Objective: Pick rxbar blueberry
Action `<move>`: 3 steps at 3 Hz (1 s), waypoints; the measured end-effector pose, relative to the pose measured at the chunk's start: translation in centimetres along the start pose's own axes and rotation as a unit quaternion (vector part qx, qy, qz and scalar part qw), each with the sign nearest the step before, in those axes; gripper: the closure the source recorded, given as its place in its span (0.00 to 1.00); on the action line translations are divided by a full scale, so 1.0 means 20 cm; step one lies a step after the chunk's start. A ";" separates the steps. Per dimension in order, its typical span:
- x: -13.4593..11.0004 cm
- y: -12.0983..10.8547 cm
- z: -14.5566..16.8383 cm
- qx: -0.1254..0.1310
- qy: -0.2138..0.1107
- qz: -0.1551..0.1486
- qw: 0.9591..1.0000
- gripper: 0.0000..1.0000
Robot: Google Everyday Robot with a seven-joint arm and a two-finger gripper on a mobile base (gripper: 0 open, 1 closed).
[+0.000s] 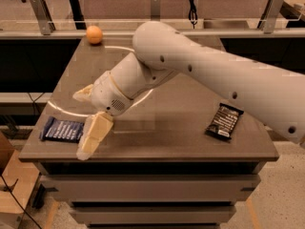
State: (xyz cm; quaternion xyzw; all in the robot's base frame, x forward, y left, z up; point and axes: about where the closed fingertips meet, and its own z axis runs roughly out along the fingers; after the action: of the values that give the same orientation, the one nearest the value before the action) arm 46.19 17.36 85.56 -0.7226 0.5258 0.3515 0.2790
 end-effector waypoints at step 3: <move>-0.02 -0.05 0.25 -0.045 -0.026 0.005 0.999 0.18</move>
Offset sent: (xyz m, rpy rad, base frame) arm -0.0007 0.0577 -0.0342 0.0419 0.0915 0.0990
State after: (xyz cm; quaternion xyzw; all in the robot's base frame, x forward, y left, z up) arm 46.06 21.85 82.96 -0.7225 0.5052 0.3948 0.2584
